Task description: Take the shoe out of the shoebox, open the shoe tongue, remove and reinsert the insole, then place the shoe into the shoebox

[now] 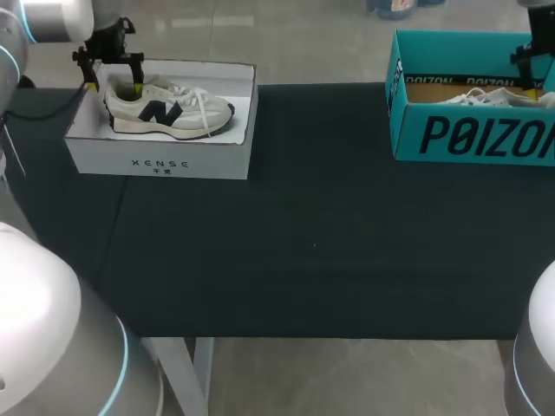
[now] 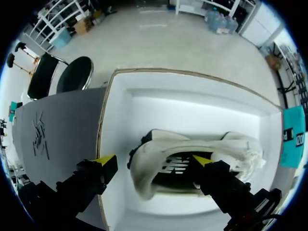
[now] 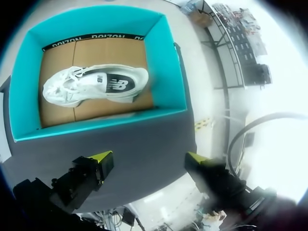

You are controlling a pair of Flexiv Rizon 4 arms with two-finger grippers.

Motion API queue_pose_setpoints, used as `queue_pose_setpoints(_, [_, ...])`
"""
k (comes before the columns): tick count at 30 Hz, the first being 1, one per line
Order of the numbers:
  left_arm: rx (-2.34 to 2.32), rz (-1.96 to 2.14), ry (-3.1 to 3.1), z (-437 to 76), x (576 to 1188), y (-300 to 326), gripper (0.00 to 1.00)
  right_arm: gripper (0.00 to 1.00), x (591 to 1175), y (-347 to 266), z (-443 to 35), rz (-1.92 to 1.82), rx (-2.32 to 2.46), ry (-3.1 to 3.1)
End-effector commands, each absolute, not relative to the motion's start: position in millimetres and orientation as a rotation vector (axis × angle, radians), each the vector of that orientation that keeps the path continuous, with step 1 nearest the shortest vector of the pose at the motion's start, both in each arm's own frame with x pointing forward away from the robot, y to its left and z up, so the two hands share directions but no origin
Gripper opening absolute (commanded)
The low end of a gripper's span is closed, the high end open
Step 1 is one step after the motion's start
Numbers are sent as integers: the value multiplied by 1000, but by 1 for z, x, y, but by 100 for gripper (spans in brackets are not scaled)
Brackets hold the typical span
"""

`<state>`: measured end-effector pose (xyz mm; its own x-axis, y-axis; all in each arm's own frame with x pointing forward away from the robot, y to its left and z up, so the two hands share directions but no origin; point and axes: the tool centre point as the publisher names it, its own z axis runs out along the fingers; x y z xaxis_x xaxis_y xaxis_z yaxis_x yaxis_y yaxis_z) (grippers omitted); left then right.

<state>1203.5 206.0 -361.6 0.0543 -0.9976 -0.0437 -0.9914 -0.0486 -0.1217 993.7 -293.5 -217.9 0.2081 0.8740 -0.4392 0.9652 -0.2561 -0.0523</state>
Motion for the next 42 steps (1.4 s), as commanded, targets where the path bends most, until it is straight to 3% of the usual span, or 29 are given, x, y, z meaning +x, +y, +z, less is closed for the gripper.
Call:
queue_pose_setpoints(1, [-2205,-35,2102,-372,1217,207,87,100,995,-296,-218,-578,2256,1747])
queue_pose_setpoints(2, [-2205,-33,2111,-374,1216,207,78,100,995,-296,-218,-579,2258,1745])
queue_pose_setpoints(8, [-2210,-22,2134,-383,1213,206,80,100,996,-295,-219,-577,2263,1746])
queue_pose_setpoints(11, [-2215,-4,2134,-387,1213,207,72,100,996,-294,-219,-575,2259,1750])
queue_pose_setpoints(14, [-2216,6,2129,-389,1211,210,75,100,997,-294,-219,-576,2258,1749])
queue_pose_setpoints(20, [-2214,26,2138,-392,1207,215,70,100,998,-293,-221,-588,2256,1751])
queue_pose_setpoints(25, [-2222,35,2180,-396,1204,216,44,100,999,-291,-222,-593,2254,1752])
queue_pose_setpoints(27, [-2226,47,2189,-398,1203,218,38,100,1000,-291,-223,-595,2257,1751])
queue_pose_setpoints(30, [-2230,62,2200,-399,1203,220,5,100,1000,-291,-225,-601,2260,1751])
queue_pose_setpoints(31, [-2231,66,2200,-398,1202,221,0,100,1000,-291,-225,-603,2261,1750])
queue_pose_setpoints(42, [-2138,10,2264,-345,1199,229,0,100,997,-293,-228,-614,2284,1738])
